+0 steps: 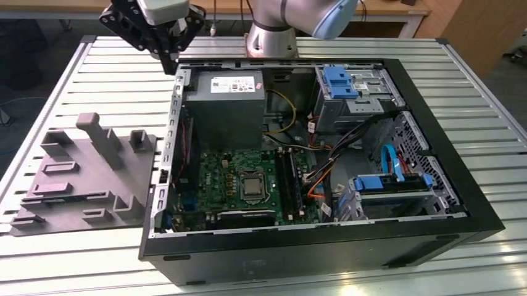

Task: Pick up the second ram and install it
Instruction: 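Reach for the second ram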

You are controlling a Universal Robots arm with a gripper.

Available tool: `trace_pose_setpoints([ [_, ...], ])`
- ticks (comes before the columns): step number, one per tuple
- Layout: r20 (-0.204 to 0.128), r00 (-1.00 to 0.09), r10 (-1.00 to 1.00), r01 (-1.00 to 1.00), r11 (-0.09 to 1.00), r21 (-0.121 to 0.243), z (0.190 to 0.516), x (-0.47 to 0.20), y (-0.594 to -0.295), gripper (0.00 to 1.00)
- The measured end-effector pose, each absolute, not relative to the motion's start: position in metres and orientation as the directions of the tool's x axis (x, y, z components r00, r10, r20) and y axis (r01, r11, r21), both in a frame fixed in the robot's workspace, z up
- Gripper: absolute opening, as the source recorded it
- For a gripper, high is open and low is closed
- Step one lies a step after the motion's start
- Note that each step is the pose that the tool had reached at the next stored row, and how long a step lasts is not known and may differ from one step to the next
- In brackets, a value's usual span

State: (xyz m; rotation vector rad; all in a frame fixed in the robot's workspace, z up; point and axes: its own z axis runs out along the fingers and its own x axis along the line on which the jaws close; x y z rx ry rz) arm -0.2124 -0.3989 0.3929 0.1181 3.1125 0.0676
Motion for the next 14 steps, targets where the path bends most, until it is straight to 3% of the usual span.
trace_pose_setpoints([
  [14, -0.025, -0.997, 0.076, 0.075, 0.996, 0.044, 0.393, -0.249, -0.399, 0.11],
])
